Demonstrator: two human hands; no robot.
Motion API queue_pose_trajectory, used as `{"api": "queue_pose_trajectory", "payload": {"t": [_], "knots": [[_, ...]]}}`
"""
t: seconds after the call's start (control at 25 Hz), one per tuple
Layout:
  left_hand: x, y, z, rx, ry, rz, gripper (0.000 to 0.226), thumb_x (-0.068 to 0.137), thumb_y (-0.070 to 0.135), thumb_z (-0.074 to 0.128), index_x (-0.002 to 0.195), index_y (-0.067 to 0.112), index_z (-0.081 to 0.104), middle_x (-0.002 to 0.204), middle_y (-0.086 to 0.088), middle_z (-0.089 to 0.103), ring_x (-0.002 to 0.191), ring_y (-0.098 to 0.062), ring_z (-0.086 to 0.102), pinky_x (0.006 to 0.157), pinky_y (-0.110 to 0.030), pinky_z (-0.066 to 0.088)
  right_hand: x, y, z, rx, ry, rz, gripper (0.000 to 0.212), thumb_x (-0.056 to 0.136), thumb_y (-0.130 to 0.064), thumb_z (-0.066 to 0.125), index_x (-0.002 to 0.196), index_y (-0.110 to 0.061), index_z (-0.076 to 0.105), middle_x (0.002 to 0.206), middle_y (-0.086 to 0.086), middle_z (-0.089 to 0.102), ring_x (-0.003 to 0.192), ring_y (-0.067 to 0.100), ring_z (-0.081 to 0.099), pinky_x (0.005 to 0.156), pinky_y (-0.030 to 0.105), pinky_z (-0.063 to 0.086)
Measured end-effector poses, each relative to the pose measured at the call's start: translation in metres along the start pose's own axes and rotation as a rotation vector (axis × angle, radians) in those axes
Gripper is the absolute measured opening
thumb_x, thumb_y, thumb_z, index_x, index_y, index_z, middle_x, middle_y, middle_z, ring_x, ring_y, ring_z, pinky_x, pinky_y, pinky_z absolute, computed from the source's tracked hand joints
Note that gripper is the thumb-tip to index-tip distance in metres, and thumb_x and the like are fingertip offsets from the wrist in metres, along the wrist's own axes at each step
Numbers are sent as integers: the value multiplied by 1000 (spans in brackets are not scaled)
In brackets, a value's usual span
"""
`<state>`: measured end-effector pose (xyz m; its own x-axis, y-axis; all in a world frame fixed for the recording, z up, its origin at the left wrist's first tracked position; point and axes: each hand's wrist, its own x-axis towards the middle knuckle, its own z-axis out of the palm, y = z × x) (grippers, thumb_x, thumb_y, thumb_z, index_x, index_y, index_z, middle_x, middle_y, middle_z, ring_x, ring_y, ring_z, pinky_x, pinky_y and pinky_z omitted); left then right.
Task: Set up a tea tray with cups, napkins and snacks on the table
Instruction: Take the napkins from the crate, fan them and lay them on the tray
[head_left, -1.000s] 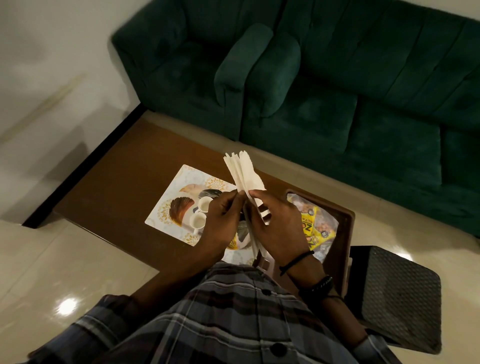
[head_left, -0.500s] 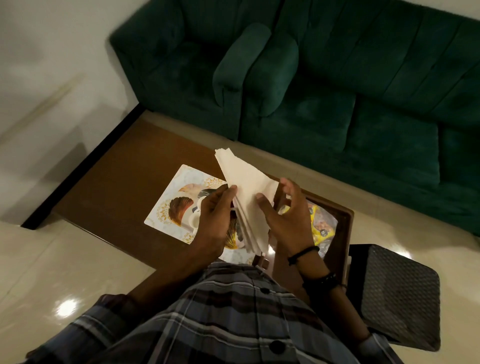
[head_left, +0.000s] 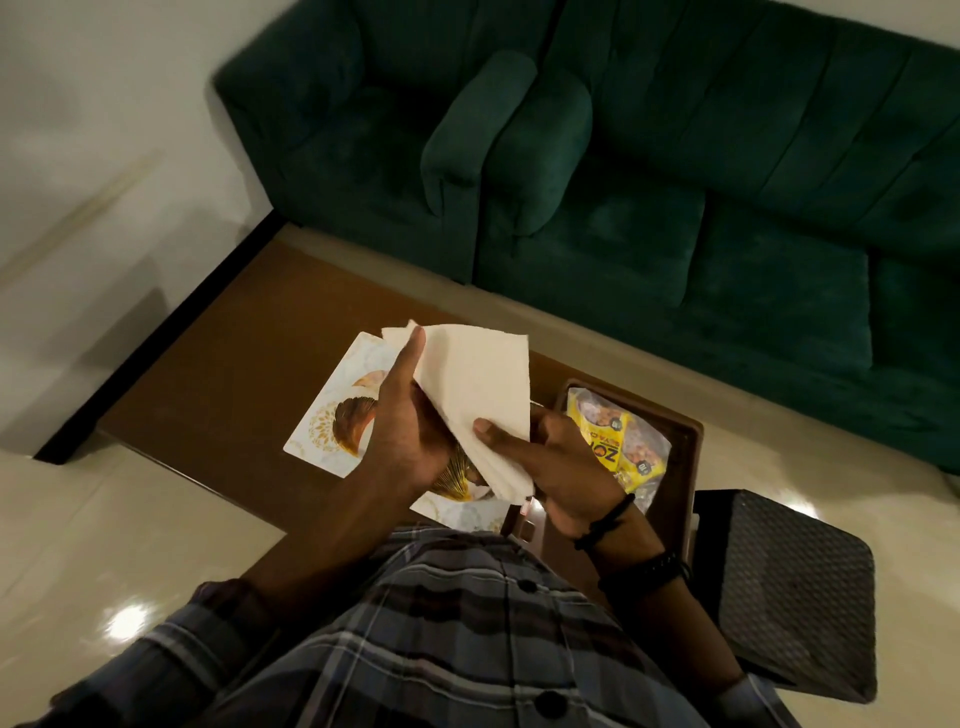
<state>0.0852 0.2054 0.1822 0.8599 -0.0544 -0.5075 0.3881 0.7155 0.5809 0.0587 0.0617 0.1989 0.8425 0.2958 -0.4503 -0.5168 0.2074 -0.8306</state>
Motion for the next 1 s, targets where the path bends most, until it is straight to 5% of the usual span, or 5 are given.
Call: {"api": "queue_pose_trajectory", "payload": {"t": [0.2,0.4,0.72,1.0], "knots": [[13,11,2,-1,37,40,30,90,50,53,104,25,64,105,-4,71,100,-24,65,71,-40,57,0,4,6,-66,-42,-84,24,95,-12,53,117,-2,58,86,7,68,60,20,60,47,25,52],[19,17,7,-73,37,116,25,92,44,52,89,23,64,94,0,73,91,-18,70,73,-36,57,-1,10,14,-138,-23,-62,22,94,-20,57,113,-9,56,79,3,63,56,16,53,40,22,42],[22,34,2,-290,67,79,37,86,41,65,57,19,56,58,0,64,64,-20,70,64,-40,58,-3,12,7,-226,-98,-123,8,95,-20,56,98,-13,58,76,0,66,42,7,40,36,16,31],[26,39,-13,-408,25,127,48,95,40,51,55,16,60,60,0,65,64,-20,70,64,-38,59,-4,11,5,-200,-123,-99,20,95,-12,54,112,-1,60,92,13,70,41,5,41,34,14,33]]}}
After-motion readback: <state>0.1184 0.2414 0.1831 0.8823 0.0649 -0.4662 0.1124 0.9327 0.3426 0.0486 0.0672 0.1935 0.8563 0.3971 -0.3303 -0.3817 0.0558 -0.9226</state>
